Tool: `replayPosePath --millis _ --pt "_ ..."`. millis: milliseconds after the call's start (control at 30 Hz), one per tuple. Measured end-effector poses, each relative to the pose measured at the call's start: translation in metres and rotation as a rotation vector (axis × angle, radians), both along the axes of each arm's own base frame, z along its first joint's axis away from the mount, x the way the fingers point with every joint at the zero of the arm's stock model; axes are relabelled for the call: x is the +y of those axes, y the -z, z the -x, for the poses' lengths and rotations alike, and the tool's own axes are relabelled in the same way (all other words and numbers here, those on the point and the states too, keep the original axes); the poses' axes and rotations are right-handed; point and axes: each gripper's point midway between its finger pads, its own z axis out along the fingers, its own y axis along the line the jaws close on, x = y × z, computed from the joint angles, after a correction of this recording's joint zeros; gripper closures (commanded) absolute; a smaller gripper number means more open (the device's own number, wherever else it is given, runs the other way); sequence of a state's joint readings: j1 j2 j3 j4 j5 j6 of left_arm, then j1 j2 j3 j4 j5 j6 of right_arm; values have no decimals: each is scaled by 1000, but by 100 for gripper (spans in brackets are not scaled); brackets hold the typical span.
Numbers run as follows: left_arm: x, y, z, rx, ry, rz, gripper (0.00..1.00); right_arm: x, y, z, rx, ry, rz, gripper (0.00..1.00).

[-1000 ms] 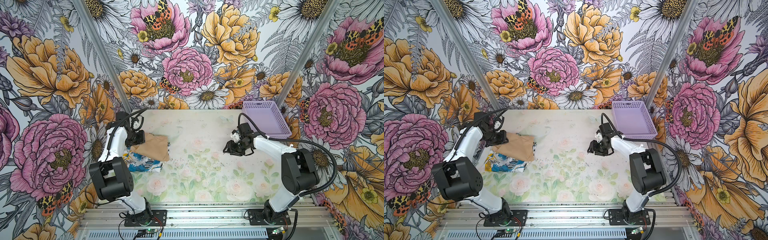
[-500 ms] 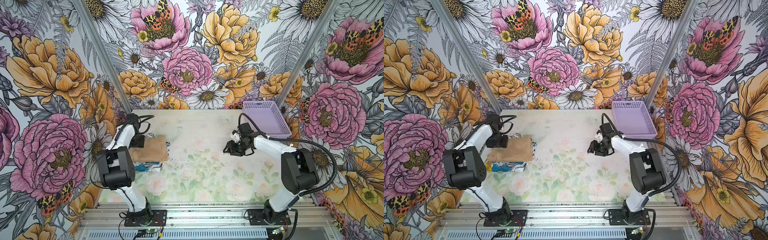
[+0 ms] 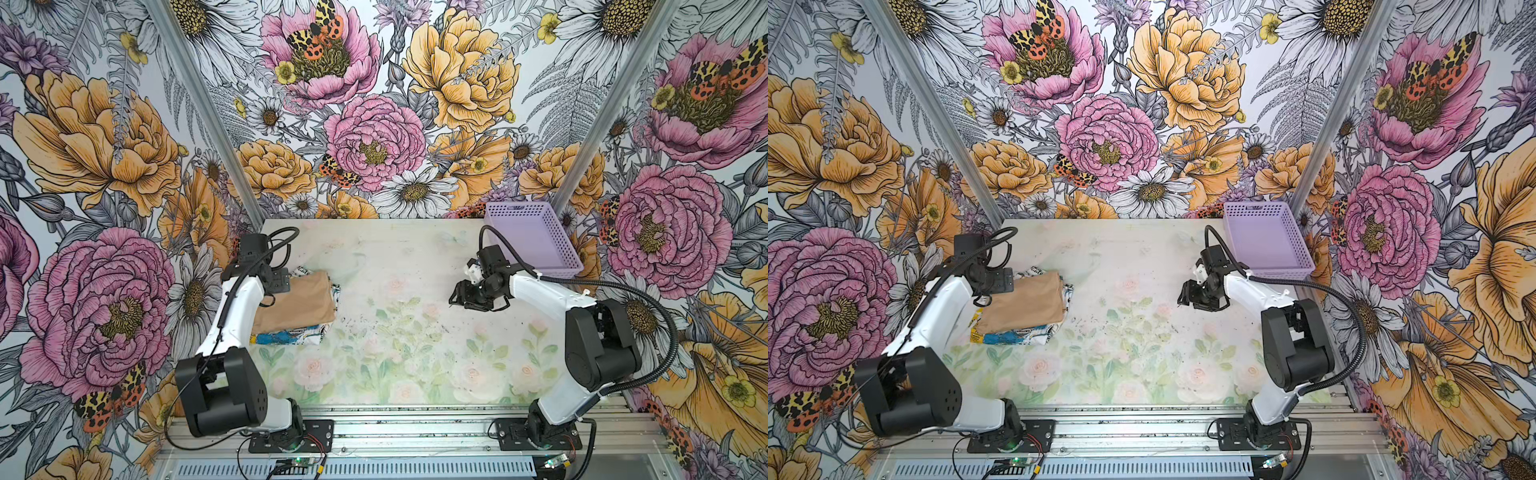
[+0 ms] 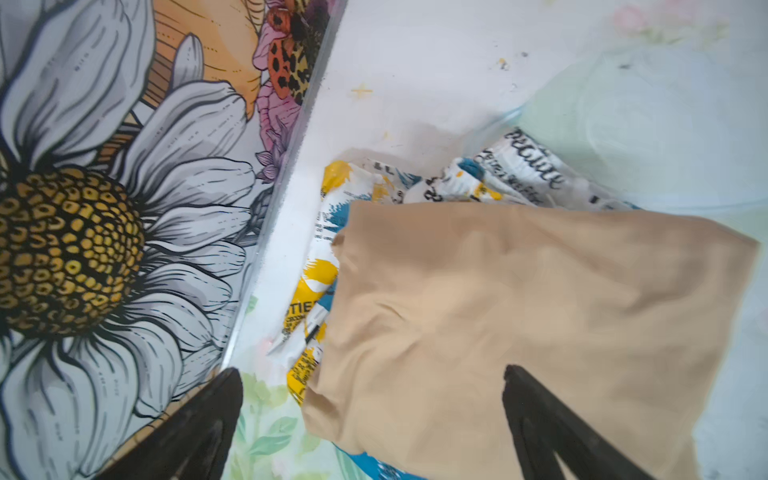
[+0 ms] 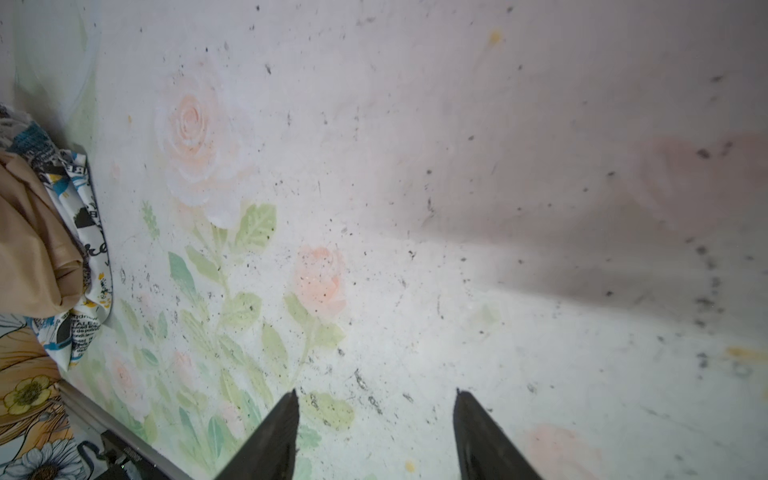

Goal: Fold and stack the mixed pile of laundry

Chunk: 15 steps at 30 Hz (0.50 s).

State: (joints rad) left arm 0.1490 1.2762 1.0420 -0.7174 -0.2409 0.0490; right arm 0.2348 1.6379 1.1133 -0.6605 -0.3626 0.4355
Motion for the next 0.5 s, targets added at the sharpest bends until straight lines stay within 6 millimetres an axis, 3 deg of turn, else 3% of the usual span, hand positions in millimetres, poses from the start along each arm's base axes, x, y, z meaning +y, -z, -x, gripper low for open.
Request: replayPosePath --millis 67,200,400,500 --pt "-21 -8 4 -81 51 5 1 -7 -8 -8 -56 8 24 24" --pt "-53 -19 7 -233 135 25 1 -24 -30 -22 -199 30 95 1" --pt "-60 -6 5 -343 160 24 1 -64 -58 -41 -424 84 301 0" --pt "-62 6 1 -372 175 20 1 -93 -61 -51 -507 148 421 0"
